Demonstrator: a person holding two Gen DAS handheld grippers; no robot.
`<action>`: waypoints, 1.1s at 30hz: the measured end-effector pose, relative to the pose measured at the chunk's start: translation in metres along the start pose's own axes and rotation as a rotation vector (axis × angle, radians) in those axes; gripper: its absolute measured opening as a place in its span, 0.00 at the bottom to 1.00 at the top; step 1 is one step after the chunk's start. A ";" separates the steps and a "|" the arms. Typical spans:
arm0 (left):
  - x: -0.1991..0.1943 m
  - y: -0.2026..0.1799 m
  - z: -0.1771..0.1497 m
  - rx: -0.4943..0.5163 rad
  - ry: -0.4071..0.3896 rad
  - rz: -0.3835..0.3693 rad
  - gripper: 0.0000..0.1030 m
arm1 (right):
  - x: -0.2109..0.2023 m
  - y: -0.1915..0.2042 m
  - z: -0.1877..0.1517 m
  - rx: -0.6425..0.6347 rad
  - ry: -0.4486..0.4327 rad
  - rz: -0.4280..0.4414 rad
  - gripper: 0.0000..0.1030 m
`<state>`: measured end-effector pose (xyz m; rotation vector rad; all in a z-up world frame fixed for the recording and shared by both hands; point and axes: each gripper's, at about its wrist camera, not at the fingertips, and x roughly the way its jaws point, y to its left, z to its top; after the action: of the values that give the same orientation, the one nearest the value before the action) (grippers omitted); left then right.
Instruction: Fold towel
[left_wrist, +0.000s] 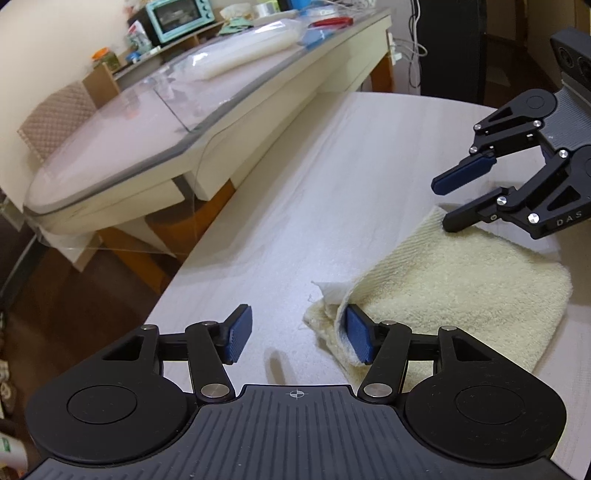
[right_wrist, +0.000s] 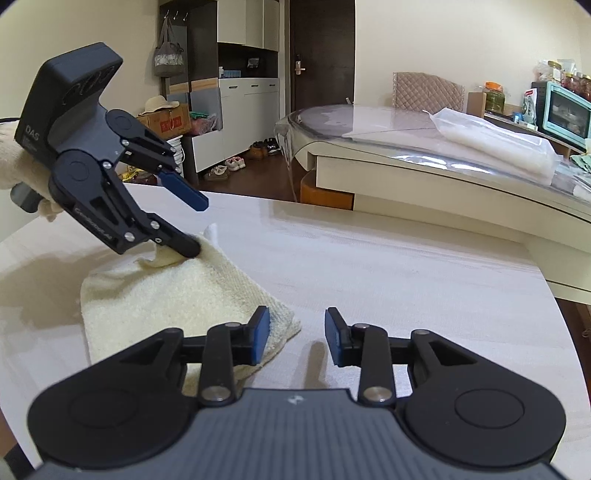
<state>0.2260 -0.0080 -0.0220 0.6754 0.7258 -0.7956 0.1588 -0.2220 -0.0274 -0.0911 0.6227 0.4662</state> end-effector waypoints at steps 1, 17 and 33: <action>0.001 0.000 0.000 0.002 0.002 0.000 0.60 | 0.000 0.000 0.000 -0.001 0.001 -0.001 0.34; -0.011 0.015 -0.005 -0.062 -0.065 0.048 0.90 | -0.001 -0.002 0.000 -0.004 0.003 -0.010 0.37; -0.013 0.058 -0.030 -0.161 -0.050 0.056 0.90 | -0.001 -0.004 0.000 0.001 0.006 -0.010 0.39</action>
<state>0.2572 0.0502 -0.0137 0.5272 0.7144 -0.6925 0.1594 -0.2266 -0.0272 -0.0951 0.6279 0.4558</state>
